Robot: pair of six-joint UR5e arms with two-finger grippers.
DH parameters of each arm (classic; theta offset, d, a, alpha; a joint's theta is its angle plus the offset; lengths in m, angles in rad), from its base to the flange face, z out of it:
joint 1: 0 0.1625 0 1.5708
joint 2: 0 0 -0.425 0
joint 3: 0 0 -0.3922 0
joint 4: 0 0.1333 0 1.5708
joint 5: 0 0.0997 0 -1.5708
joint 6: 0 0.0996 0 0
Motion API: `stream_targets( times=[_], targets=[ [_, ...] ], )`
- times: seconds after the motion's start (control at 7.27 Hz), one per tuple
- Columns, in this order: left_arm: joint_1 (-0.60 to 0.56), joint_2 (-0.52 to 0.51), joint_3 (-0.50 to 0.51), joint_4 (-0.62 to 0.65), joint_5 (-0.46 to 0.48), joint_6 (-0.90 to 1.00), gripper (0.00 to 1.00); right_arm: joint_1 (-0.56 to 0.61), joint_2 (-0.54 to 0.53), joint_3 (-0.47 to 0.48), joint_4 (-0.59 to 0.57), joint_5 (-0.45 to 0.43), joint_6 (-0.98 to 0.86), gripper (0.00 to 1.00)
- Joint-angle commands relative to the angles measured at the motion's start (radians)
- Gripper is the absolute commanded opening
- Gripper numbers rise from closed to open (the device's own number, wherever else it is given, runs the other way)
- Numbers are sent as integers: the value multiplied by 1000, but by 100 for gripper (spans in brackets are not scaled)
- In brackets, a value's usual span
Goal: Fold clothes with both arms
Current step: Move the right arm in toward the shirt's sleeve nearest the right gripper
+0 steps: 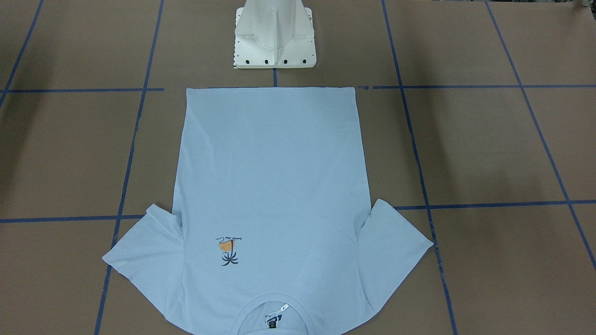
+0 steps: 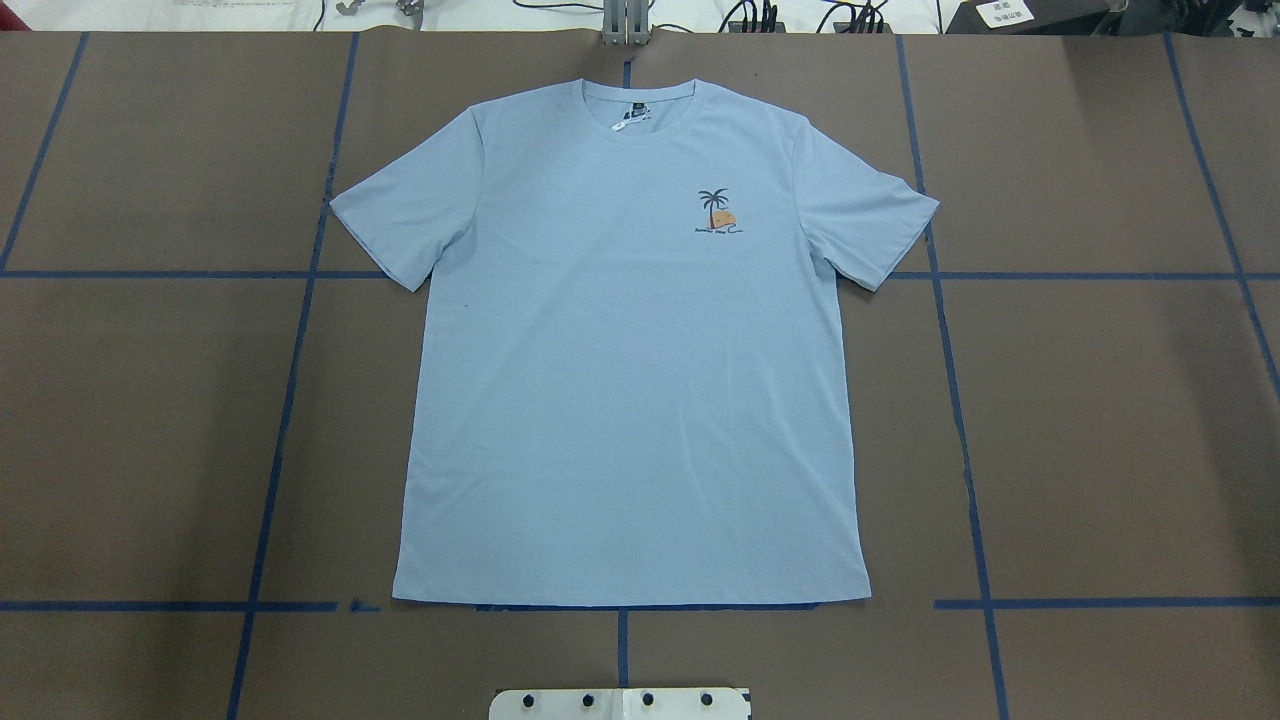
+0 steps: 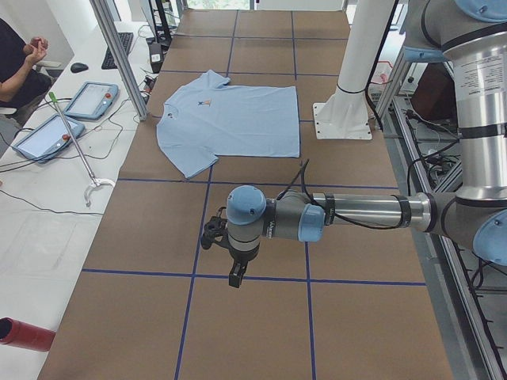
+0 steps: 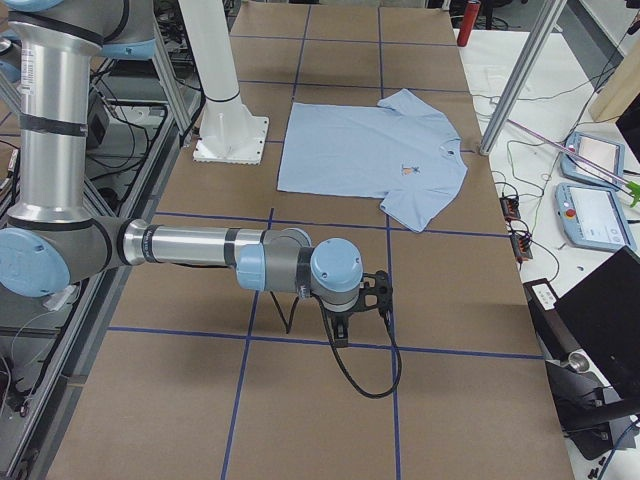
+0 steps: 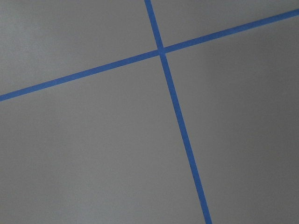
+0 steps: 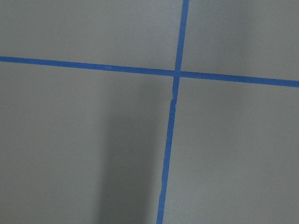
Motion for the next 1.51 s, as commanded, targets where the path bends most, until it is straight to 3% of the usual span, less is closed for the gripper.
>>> stream_targets(
  times=[0.0,0.28,0.55,0.83,0.96,1.24,1.38],
  targets=[
    [-3,2,-9,-1,0,0,100,3,5,6,1,-22,5,100],
    [-3,-50,-6,-7,1,-3,100,-3,25,12,2,-19,45,100],
    [-1,-168,-10,-13,-6,-6,100,-82,128,6,24,-17,127,100],
    [7,-182,-4,-92,-12,-8,100,-228,259,-13,64,-19,334,100],
    [8,-201,2,-103,-19,-18,100,-307,325,-46,181,-25,408,100],
    [10,-230,63,-205,-32,-144,100,-394,508,-293,486,-52,619,100],
    [10,-227,56,-226,-31,-147,100,-447,575,-449,640,-71,628,100]
  ],
)
